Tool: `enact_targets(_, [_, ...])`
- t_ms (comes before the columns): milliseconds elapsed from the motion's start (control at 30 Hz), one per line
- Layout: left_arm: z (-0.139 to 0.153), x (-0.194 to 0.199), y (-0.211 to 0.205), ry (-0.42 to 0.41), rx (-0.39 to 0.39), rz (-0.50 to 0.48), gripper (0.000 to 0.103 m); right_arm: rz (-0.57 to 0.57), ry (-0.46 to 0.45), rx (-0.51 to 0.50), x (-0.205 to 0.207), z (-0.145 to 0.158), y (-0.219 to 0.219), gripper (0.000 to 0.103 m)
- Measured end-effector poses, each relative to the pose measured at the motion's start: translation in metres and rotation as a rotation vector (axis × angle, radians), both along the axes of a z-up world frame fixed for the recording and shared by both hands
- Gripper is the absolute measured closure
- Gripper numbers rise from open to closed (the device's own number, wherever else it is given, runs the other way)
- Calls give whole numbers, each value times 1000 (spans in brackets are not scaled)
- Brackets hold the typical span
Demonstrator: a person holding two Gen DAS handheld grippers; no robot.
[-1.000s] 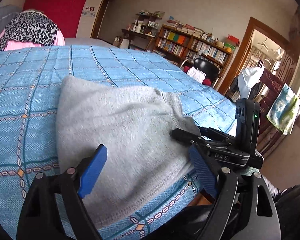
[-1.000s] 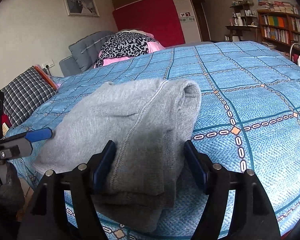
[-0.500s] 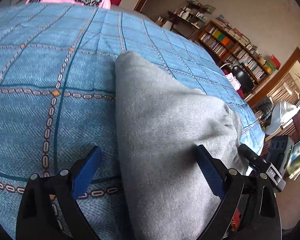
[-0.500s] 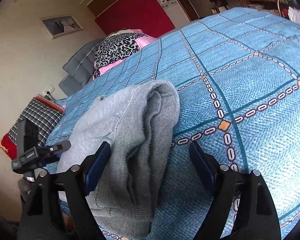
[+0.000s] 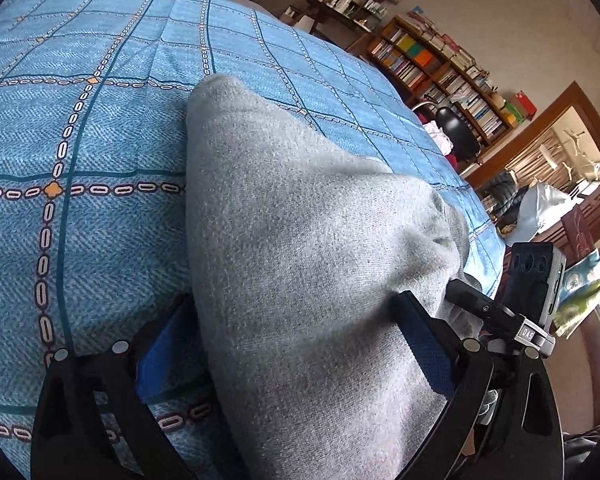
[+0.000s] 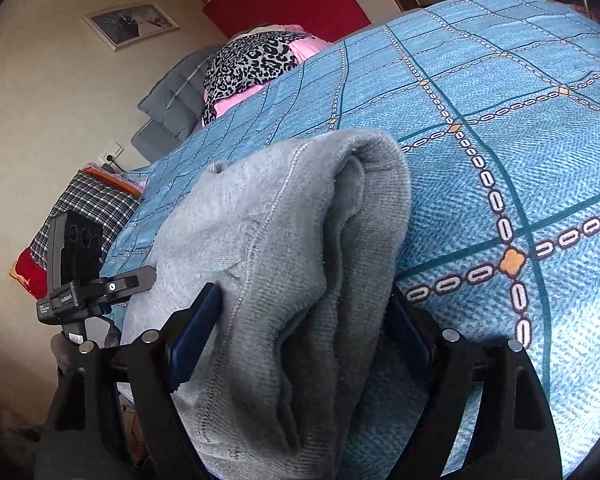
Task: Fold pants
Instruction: 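Grasp the end of the folded bundle with both grippers and lift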
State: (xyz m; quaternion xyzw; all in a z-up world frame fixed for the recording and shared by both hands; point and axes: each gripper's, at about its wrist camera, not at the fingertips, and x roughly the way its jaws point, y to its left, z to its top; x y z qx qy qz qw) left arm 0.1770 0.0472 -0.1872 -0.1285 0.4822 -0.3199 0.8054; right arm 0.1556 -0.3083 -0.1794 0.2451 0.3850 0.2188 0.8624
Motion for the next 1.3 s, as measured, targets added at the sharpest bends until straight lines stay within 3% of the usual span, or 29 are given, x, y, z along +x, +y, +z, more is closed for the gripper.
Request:
enact_targets(233, [1,-3,-8,-9,7,-31,20,47,6,6,11,-1,15,20])
enact_targets(400, [3,-6,-8,-13,-1,-27,37,52,-1,10,17,-1,17,25])
enact_targets(567, [3,-7,-6,-24,-8,-22,41,57,-19,9,12,-3,15,41])
enact_targets(767, [7,-10,-2,-43,-20,-2,49,51,-49,-1,7,-1,17,49])
enact_targets(867, [14,-15,-3,-79,-10,-4,54,45,-66,-7,4,3,18,52])
enact_targets(1300, [41,-10,-21,-146,-2,-7,61,12,-150,-18,-2,28,10,57])
